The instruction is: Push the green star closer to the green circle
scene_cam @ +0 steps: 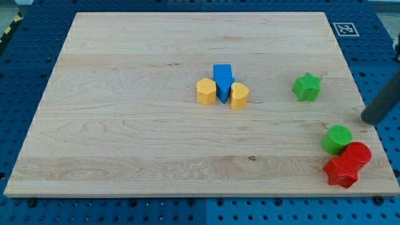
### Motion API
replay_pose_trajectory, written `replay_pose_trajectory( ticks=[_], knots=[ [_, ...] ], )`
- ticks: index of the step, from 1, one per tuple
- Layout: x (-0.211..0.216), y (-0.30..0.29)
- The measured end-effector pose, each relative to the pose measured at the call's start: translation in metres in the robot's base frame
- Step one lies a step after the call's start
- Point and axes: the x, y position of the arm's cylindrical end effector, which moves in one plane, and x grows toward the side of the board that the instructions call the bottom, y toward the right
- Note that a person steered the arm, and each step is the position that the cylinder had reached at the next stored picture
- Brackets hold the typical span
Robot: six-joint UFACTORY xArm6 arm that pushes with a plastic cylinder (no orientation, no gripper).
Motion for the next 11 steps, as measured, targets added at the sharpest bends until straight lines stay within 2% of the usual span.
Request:
replay_pose_trajectory(
  ticks=[1, 2, 3, 4, 5, 7, 9, 11],
  knots=[
    [-0.078, -0.014],
    [-0.132, -0.067],
    [-0.125, -0.125],
    [-0.080, -0.142],
    [-0.057, -0.125],
    [-0.090, -0.102],
    [-0.040, -0.096],
    [-0.060, -0.082]
  ],
)
